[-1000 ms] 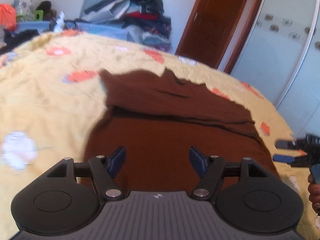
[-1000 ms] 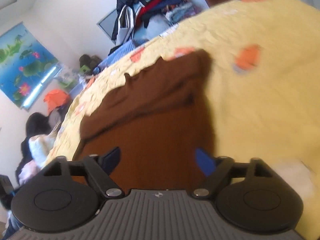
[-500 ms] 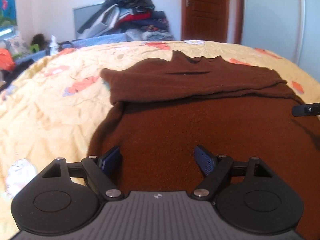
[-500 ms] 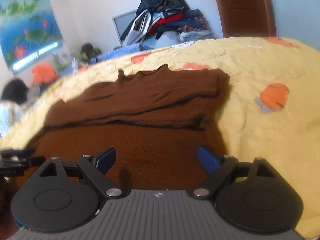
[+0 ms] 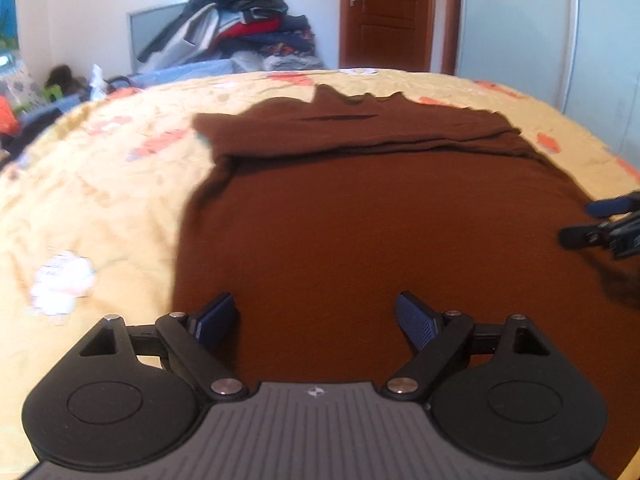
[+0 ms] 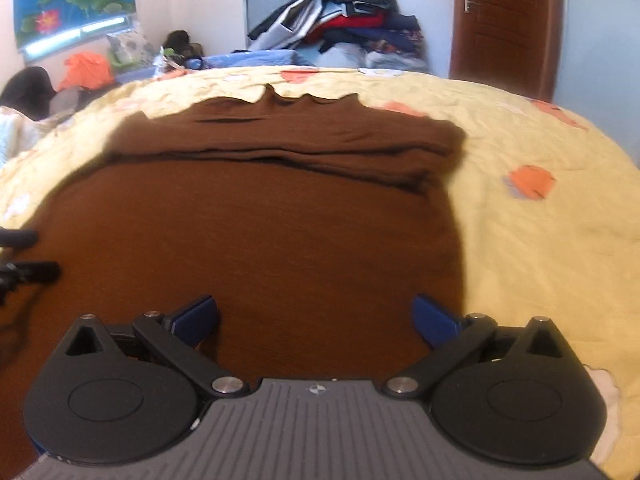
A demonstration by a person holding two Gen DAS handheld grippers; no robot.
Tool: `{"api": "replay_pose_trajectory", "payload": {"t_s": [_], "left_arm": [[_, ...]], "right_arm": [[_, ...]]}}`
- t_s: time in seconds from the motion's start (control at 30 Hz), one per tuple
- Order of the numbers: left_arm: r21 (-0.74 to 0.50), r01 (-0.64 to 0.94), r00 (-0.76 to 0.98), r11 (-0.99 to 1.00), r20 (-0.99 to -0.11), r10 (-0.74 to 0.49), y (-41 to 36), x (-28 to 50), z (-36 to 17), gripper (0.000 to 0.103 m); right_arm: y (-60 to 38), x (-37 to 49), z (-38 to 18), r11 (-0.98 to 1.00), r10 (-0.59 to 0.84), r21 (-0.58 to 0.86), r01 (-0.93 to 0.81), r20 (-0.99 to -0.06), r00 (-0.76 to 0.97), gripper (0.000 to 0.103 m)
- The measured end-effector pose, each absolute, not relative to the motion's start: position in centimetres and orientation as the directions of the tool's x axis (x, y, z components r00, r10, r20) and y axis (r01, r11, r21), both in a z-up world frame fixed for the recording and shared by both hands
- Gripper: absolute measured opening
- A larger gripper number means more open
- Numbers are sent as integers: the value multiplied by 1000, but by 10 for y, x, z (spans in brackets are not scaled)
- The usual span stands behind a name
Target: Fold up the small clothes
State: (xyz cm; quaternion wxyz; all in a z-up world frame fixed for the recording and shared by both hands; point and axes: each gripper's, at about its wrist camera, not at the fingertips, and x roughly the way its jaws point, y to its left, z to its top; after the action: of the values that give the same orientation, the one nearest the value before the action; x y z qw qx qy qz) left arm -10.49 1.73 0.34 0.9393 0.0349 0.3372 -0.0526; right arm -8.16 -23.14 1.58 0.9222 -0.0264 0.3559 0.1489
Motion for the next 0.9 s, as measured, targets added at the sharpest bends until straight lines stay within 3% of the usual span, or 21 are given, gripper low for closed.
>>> {"api": "replay_pose_trajectory", "payload": {"t_s": [0.13, 0.23, 0.27, 0.33, 0.43, 0.53, 0.63, 0.7, 0.83, 0.9], "left_arm": [[-56, 134, 752, 989, -644, -138, 22, -130, 10, 89], [45, 146, 786, 988, -612, -88, 12, -146, -3, 89], [52, 136, 793, 989, -605, -77, 13, -151, -3, 89], [14, 84, 775, 996, -629, -57, 24, -157, 3, 89], [-130, 10, 755, 991, -649, -93, 54, -175, 14, 89], [-357, -57, 722, 932, -659, -209, 91, -191, 14, 88], [-687, -50, 662, 725, -566, -491, 120, -194, 4, 88], [-827, -65, 597, 559, -481, -642, 128, -191, -12, 88], [-848, -75, 556, 525, -473, -684, 127, -185, -21, 86], [-849, -95, 540, 520, -482, -690, 127, -181, -24, 73]], "right_arm": [[-230, -107, 35, 952, 283, 109, -285, -665, 691, 103], [-214, -126, 27, 924, 322, 68, -377, -670, 669, 103], [-211, -127, 15, 918, 306, 44, -395, -711, 633, 103], [-218, -140, 9, 905, 321, 11, -426, -675, 665, 103], [-246, -140, 26, 940, 292, 95, -329, -723, 626, 103], [-299, -149, 39, 918, 390, 344, -195, -702, 596, 103], [-338, -153, 33, 822, 522, 563, -83, -689, 503, 103], [-350, -153, 27, 722, 645, 688, -67, -636, 425, 103], [-343, -157, 7, 543, 816, 840, -22, -521, 252, 103], [-339, -160, 6, 517, 830, 856, -14, -497, 254, 103]]}}
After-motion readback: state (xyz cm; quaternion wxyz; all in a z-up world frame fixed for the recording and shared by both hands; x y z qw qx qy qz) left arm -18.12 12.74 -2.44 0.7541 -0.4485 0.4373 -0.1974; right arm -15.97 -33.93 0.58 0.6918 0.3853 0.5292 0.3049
